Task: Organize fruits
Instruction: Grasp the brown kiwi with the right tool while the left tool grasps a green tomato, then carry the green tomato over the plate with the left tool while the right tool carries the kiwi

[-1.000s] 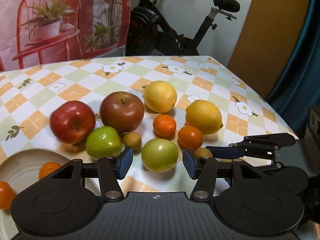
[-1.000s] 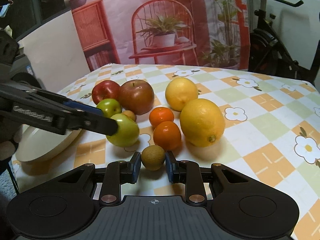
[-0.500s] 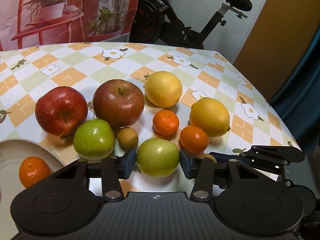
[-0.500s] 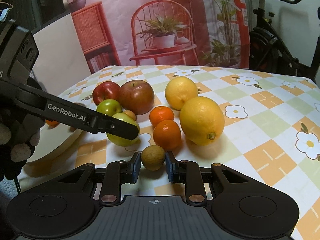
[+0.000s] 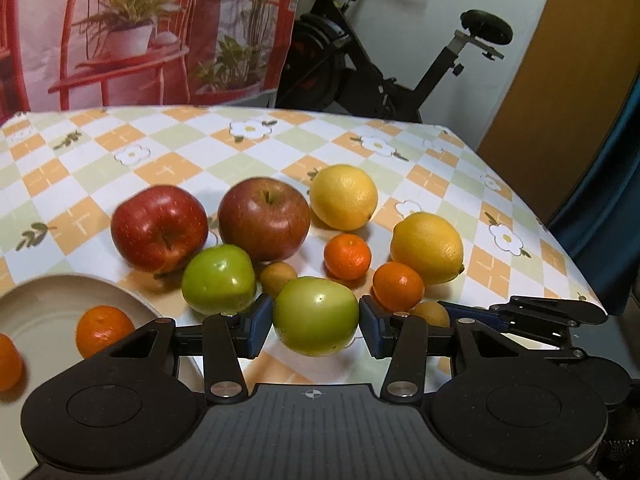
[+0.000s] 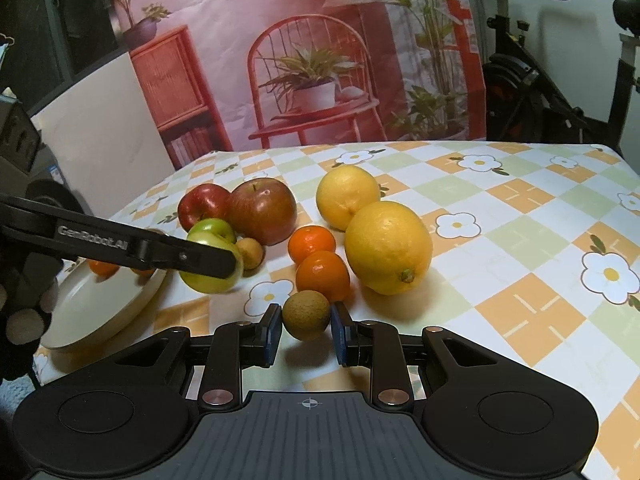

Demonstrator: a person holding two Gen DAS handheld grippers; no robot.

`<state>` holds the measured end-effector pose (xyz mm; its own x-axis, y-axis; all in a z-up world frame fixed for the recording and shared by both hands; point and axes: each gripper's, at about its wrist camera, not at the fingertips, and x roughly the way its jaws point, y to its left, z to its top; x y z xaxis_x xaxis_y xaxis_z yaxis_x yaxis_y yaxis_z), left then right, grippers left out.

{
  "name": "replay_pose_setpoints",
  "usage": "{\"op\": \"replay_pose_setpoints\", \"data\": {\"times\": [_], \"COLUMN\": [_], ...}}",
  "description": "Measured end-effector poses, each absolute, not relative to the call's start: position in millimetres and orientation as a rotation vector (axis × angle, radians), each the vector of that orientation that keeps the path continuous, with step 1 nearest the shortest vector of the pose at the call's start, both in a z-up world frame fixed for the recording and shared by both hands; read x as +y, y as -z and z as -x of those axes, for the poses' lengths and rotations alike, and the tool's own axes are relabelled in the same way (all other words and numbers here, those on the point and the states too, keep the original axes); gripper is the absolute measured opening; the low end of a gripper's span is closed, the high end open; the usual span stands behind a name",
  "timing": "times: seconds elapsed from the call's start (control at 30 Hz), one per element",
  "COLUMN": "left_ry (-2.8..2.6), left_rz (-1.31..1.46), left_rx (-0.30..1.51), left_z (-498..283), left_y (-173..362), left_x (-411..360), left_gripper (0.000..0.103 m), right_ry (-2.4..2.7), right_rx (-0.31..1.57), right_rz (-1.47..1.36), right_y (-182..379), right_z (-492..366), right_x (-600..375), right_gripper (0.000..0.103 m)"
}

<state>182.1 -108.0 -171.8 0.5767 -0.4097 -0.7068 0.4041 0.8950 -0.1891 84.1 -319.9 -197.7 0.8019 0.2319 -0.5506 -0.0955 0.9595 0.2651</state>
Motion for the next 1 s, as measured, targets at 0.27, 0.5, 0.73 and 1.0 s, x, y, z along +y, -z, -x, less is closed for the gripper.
{"op": "replay_pose_setpoints", "data": {"times": [0.27,0.5,0.73,1.0], "left_ry": [0.457,0.423,0.356,0.259], "left_rz": [-0.002,0.022,0.009,-0.003], "left_rx": [0.793,0.781,0.779,0.806], "left_z": [-175,-170,-161,-150], "left_y": [162,150,140,140], "left_x": [-99,-69,-28,24], "left_gripper": [0.05,0.05,0.05,0.05], "right_ry": [-0.184,-0.188,-0.262,-0.444], "right_rx": [0.628,0.643,0.632,0.647], "right_rz": [-0.211,-0.237,-0.234,-0.135], "right_y": [198,196,178,158], "right_z": [-84,-87,-97,-136], "right_x": [-316,-313,-290,-227], "right_gripper": [0.024,0.024,0.024,0.024]}}
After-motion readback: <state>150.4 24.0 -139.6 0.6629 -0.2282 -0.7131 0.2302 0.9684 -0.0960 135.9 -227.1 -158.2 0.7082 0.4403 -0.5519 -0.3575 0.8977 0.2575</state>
